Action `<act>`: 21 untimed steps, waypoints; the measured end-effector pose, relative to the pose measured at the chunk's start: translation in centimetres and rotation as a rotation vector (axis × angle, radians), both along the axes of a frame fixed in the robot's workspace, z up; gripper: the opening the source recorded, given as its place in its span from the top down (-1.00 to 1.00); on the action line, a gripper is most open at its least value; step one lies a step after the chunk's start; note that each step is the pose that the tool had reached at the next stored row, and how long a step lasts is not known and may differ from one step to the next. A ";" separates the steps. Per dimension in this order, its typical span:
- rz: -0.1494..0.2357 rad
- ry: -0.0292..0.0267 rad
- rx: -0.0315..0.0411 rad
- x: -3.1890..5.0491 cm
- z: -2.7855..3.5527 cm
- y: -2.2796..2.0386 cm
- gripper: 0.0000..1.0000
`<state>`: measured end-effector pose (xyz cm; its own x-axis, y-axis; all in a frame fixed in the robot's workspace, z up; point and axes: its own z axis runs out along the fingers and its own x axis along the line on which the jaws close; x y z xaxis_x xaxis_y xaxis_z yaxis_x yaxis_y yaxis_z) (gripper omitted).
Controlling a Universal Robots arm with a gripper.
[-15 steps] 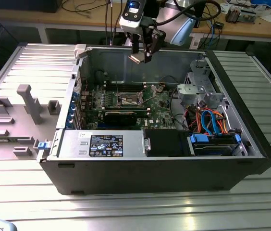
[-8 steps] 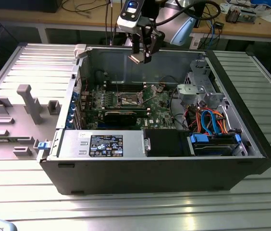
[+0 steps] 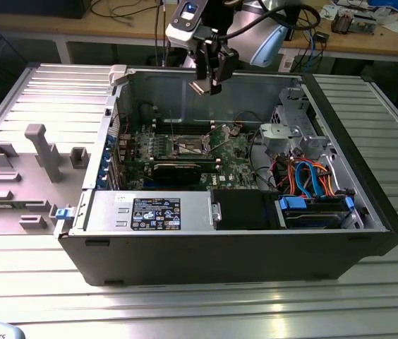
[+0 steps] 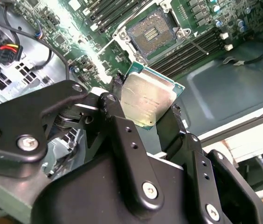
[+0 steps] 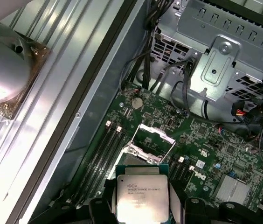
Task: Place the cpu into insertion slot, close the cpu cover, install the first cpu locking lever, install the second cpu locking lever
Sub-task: 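Place the cpu into insertion slot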
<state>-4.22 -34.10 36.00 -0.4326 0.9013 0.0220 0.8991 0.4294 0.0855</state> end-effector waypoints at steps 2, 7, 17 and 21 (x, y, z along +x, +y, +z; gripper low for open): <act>-0.057 0.0004 0.0001 0.00 -0.35 0.00 -0.08; -0.110 0.0076 -0.0001 -0.30 -0.94 0.00 -0.08; -0.222 0.0076 0.0003 -0.30 -1.34 0.00 -0.08; -0.224 0.0076 0.0003 -0.30 -1.35 0.00 -0.08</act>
